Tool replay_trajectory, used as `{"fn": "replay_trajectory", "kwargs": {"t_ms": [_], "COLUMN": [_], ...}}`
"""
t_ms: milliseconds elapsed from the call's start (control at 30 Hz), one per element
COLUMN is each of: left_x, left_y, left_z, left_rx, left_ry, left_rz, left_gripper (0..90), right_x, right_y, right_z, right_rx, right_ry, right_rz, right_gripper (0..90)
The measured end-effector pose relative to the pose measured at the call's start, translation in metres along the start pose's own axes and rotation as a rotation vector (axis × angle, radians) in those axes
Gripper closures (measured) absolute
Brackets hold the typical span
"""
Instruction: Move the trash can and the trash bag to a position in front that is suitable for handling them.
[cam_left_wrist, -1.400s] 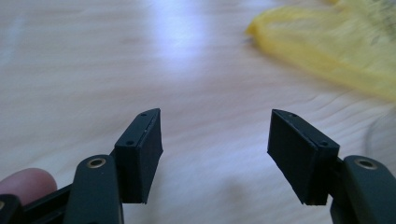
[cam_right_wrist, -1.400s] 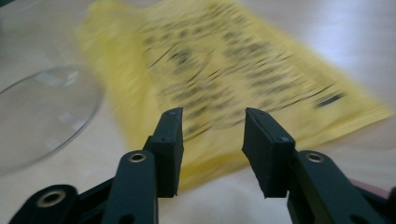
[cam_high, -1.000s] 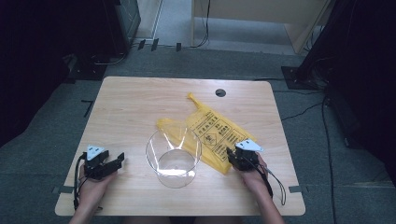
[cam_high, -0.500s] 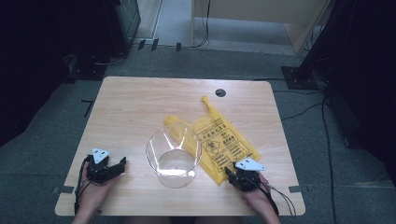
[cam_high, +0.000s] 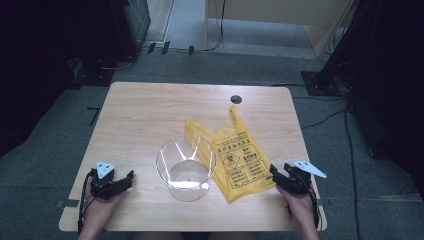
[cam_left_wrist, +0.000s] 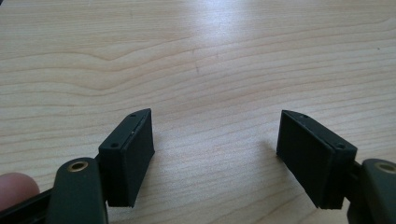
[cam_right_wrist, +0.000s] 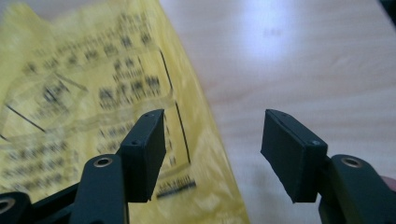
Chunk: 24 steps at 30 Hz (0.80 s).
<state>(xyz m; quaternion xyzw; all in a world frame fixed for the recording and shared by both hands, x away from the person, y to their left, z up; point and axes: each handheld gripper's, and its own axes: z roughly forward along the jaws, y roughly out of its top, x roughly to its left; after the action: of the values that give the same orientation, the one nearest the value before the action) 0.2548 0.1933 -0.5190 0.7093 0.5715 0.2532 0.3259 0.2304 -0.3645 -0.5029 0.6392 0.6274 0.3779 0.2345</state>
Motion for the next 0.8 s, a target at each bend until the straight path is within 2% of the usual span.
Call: {"fn": "replay_trajectory", "kwargs": {"t_ms": [133, 167, 267, 367, 433, 533, 633, 733, 800], "left_x": [0.000, 0.000, 0.000, 0.000, 0.000, 0.000, 0.000, -0.001, -0.001], "left_y": [0.000, 0.000, 0.000, 0.000, 0.000, 0.000, 0.000, 0.000, 0.000], "left_z": [0.000, 0.000, 0.000, 0.000, 0.000, 0.000, 0.000, 0.000, 0.000], "left_rx": [0.001, 0.001, 0.000, -0.001, -0.001, 0.000, 0.003, 0.003, 0.003], "left_ry": [0.001, 0.001, -0.001, -0.001, -0.001, 0.000, 0.004, 0.006, 0.007], "left_rz": [0.001, 0.000, -0.001, -0.001, 0.000, 0.000, 0.005, 0.009, 0.010], "left_gripper": [26.8, 26.8, 26.8, 26.8, 26.8, 26.8, 26.8, 26.9, 26.8], "right_x": [0.001, 0.001, 0.005, 0.007, 0.008, 0.013, 0.022, 0.037, 0.050], "right_y": [-0.007, -0.009, -0.014, -0.016, -0.016, -0.012, -0.010, -0.010, -0.011], "right_z": [0.006, 0.007, 0.008, 0.008, 0.006, 0.000, -0.003, -0.005, -0.006], "right_rx": [0.057, 0.066, 0.078, 0.071, 0.044, -0.012, -0.040, -0.056, -0.062], "right_ry": [-0.025, -0.024, -0.048, -0.046, -0.037, 0.035, 0.091, 0.164, 0.209], "right_rz": [0.000, 0.000, -0.044, -0.048, -0.053, -0.029, -0.017, -0.030, -0.062], "right_gripper": [41.8, 45.8, 60.9, 81.9, 90.0, 90.0, 90.0, 90.0, 90.0]}}
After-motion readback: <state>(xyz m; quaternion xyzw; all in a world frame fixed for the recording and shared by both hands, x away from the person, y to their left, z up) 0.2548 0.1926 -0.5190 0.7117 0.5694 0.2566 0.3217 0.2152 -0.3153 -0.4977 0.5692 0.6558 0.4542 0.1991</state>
